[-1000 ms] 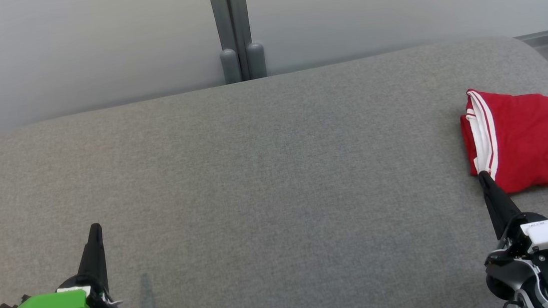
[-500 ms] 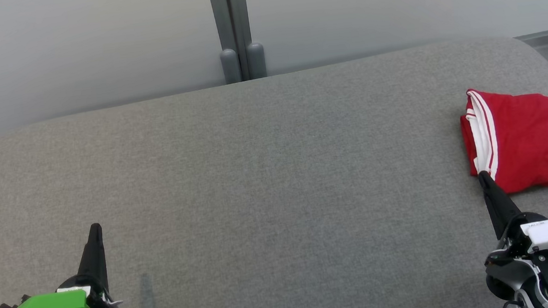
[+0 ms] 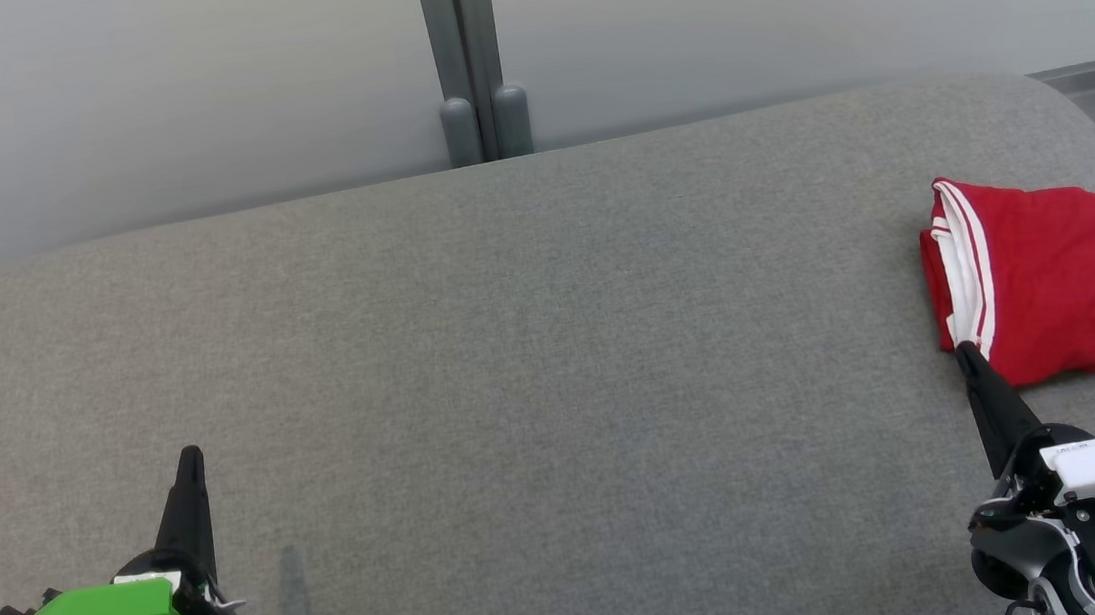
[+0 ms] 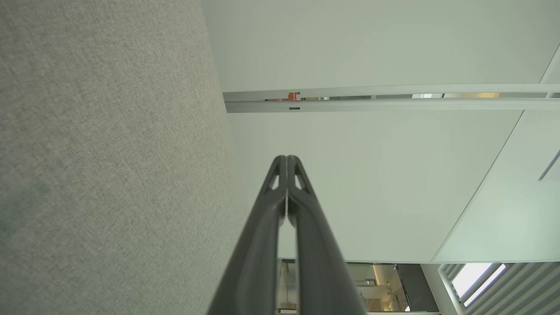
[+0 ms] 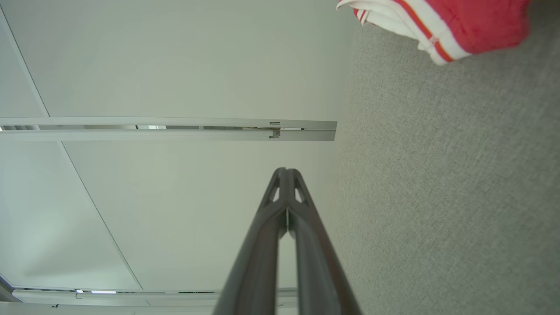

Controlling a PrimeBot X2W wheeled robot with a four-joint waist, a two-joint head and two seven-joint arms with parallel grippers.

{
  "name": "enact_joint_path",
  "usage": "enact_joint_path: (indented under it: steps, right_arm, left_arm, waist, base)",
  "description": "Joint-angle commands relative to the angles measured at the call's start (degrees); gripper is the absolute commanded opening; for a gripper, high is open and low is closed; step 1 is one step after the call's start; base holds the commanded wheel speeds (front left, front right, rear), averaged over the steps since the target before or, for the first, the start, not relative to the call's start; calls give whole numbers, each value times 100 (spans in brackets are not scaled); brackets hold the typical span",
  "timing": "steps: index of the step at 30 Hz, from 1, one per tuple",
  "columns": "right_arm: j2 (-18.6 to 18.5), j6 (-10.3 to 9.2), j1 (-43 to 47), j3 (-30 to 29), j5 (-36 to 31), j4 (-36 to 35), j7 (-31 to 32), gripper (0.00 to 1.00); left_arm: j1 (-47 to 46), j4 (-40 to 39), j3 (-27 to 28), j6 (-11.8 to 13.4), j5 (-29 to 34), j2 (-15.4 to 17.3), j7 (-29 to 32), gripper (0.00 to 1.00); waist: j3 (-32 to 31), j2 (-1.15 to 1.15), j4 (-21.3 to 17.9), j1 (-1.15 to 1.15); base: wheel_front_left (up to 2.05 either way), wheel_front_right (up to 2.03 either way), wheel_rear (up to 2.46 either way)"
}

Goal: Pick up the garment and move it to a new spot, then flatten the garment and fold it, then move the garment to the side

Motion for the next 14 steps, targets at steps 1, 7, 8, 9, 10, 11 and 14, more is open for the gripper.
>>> enact_joint_path:
  steps: [1, 7, 8, 9, 10, 11, 14]
  right_arm:
    - [-32, 0, 58, -10, 18, -19, 14, 0]
    - [-32, 0, 58, -9, 18, -19, 14, 0]
    - [-32, 0, 58, -9, 18, -19, 14, 0]
    - [-32, 0, 58, -9, 18, -19, 14, 0]
    - [-32, 0, 58, -9, 18, -19, 14, 0]
    - [-32, 0, 58, -9, 18, -19, 14, 0]
    - [-32, 0, 58, -9, 18, -19, 14, 0]
  left_arm:
    - [-64, -9, 13, 10, -22, 40, 19, 0]
    - [-64, -9, 13, 10, -22, 40, 19, 0]
    - [-64, -9, 13, 10, -22, 40, 19, 0]
    - [-64, -9, 13, 10, -22, 40, 19, 0]
    - [-64, -9, 13, 10, -22, 40, 19, 0]
    - [-64, -9, 13, 10, -22, 40, 19, 0]
    - [-64, -10, 13, 10, -22, 40, 19, 0]
  waist:
    - [0, 0, 0, 0]
    - [0, 0, 0, 0]
    - [0, 0, 0, 0]
    - [0, 0, 0, 0]
    - [0, 0, 0, 0]
    - [0, 0, 0, 0]
    - [0, 0, 0, 0]
  base:
    - [0, 0, 0]
    - [0, 0, 0]
    - [0, 0, 0]
    - [0, 0, 0]
    - [0, 0, 0]
    - [0, 0, 0]
    - [0, 0, 0]
